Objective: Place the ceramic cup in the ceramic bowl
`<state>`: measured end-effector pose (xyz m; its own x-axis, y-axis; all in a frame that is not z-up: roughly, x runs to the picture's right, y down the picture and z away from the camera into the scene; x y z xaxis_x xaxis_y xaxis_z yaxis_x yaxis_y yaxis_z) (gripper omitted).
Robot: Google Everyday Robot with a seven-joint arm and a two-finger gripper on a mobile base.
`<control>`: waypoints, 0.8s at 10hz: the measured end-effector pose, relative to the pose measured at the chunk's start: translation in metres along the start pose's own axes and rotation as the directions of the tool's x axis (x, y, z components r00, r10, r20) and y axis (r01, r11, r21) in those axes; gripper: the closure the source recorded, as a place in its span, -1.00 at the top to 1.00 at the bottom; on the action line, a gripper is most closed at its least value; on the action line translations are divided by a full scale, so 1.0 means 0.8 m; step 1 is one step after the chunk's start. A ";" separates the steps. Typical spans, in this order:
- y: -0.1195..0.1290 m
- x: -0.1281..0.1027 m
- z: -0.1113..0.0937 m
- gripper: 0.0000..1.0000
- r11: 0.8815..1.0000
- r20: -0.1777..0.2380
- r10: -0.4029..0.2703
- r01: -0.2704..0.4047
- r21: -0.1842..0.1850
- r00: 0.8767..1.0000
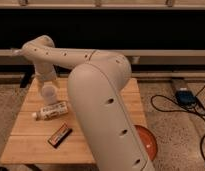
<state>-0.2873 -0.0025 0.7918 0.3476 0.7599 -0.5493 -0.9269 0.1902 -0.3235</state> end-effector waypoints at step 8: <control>-0.024 -0.039 0.058 0.30 0.996 -0.023 0.059 -0.057 0.063 0.998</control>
<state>-0.2865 -0.0011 0.8506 0.2955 0.7551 -0.5852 -0.9524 0.1847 -0.2425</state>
